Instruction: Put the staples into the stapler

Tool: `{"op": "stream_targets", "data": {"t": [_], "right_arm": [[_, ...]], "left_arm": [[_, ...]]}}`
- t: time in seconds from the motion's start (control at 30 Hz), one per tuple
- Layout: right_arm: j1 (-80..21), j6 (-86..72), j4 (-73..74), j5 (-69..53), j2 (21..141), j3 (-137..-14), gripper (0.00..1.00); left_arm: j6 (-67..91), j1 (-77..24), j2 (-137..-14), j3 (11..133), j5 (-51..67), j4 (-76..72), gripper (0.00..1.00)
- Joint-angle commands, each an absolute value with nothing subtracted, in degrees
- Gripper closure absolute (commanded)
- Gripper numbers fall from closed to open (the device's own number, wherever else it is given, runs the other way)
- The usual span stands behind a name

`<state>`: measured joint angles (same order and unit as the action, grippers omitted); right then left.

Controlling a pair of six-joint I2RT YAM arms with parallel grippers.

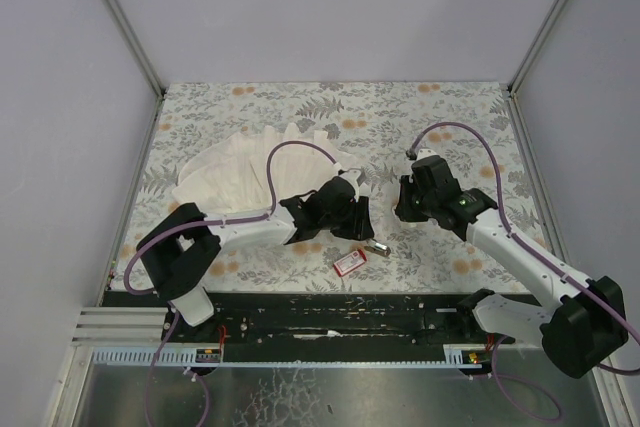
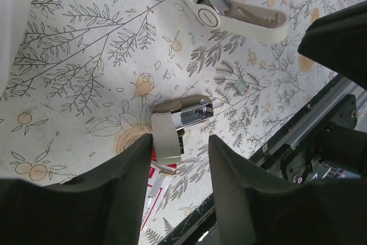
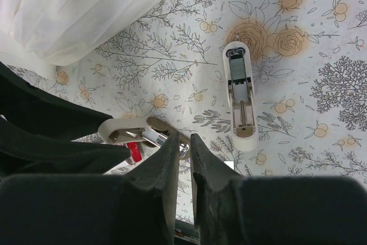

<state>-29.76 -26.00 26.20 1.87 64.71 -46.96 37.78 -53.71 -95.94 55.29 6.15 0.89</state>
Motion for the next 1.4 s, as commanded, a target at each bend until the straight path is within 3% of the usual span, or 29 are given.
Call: {"op": "stream_targets", "data": {"t": [0.0,0.37,0.6,0.77,1.37], "right_arm": [[-29.32,-24.38,24.96,0.92,62.82,-46.49,0.79],[-29.33,-26.0,27.66,-2.69,61.5,-44.73,0.65],[-29.34,-27.14,28.39,-5.5,60.85,-43.32,0.63],[-29.41,-27.69,29.38,-4.14,60.21,-41.95,0.62],[-38.23,-35.59,35.16,14.17,69.13,-40.01,0.52]], "left_arm": [[37.62,-54.31,-96.71,56.78,5.41,0.52,0.6],[33.81,-54.5,-96.41,58.49,4.82,3.82,0.87],[21.68,-53.28,-96.19,63.14,7.92,14.0,1.0],[13.11,-47.38,-97.03,66.32,18.59,22.72,1.0],[0.96,-42.55,-103.0,73.01,25.02,28.81,0.98]]}}
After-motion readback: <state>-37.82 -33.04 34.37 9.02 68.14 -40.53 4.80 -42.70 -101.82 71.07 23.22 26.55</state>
